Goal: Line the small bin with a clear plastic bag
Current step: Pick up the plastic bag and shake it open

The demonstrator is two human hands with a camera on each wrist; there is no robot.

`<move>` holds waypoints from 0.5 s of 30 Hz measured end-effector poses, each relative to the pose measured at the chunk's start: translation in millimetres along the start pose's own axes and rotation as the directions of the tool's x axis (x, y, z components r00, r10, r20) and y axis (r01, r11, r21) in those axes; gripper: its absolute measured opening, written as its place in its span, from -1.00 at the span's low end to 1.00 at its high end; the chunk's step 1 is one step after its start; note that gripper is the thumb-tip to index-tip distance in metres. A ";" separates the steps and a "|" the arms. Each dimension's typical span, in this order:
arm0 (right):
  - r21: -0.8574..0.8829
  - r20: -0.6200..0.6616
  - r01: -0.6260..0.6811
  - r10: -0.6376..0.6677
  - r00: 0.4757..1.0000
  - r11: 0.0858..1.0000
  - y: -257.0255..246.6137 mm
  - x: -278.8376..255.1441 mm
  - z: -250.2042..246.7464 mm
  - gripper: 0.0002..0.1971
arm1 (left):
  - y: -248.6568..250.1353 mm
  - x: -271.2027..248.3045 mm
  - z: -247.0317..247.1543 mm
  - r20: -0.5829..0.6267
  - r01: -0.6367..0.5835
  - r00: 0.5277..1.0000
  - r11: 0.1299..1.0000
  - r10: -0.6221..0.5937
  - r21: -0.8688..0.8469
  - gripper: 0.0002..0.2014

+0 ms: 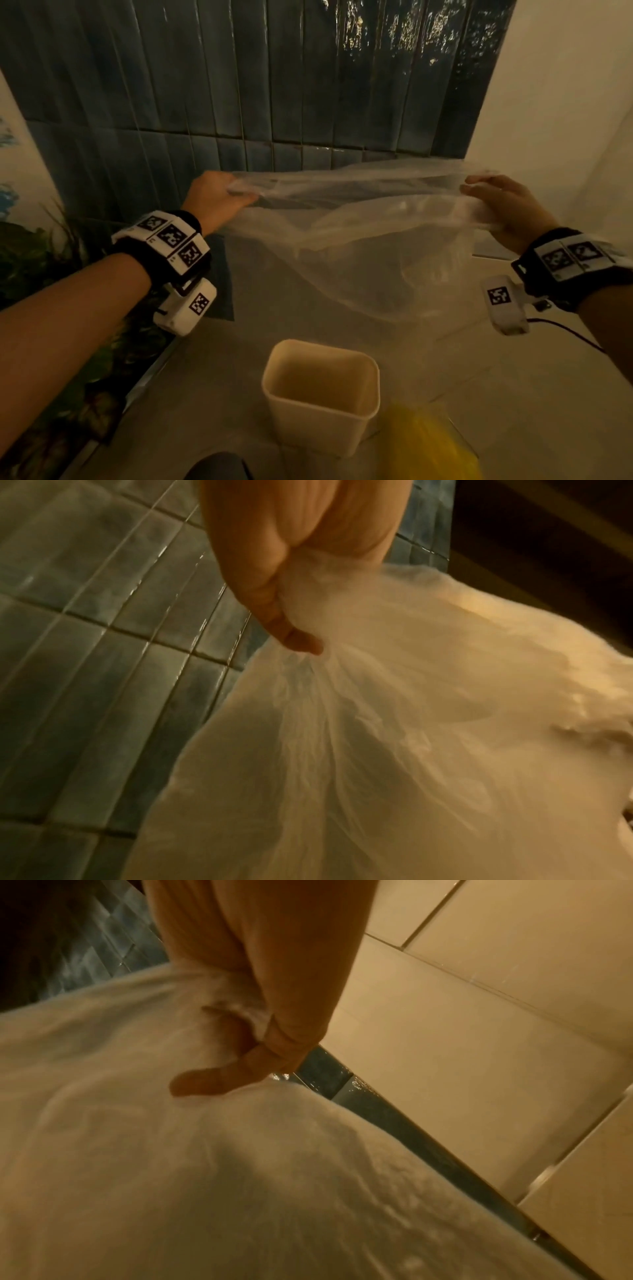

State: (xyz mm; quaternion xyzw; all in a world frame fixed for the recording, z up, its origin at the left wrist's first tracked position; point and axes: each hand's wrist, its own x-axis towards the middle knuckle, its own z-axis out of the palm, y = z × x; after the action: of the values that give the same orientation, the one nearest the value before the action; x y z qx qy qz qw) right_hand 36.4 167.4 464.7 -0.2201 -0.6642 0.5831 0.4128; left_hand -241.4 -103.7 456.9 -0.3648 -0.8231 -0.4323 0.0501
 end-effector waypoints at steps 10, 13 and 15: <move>0.216 0.002 0.109 -0.113 0.994 0.970 33.5 -17.8 15.6 0.03 | 25.9 33.3 -19.7 -0.165 0.056 0.978 0.920 -0.129 -0.387 -0.52; 0.011 0.243 -0.013 0.010 0.970 1.000 90.7 -26.5 28.5 0.03 | 32.7 30.4 -12.9 -0.069 0.074 0.988 0.817 -0.138 -0.571 -0.57; -0.079 0.302 -0.121 0.140 0.943 0.989 121.4 -29.4 39.9 0.20 | 39.0 25.6 -5.9 -0.022 0.063 0.995 0.758 -0.101 -0.649 -0.58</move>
State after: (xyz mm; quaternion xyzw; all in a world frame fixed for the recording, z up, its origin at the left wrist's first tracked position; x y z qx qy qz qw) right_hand -2.2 148.1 340.9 -0.1825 -0.7214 0.6161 0.2584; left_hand -236.3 -79.8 497.1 -0.3110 -0.6368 -0.7016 -0.0747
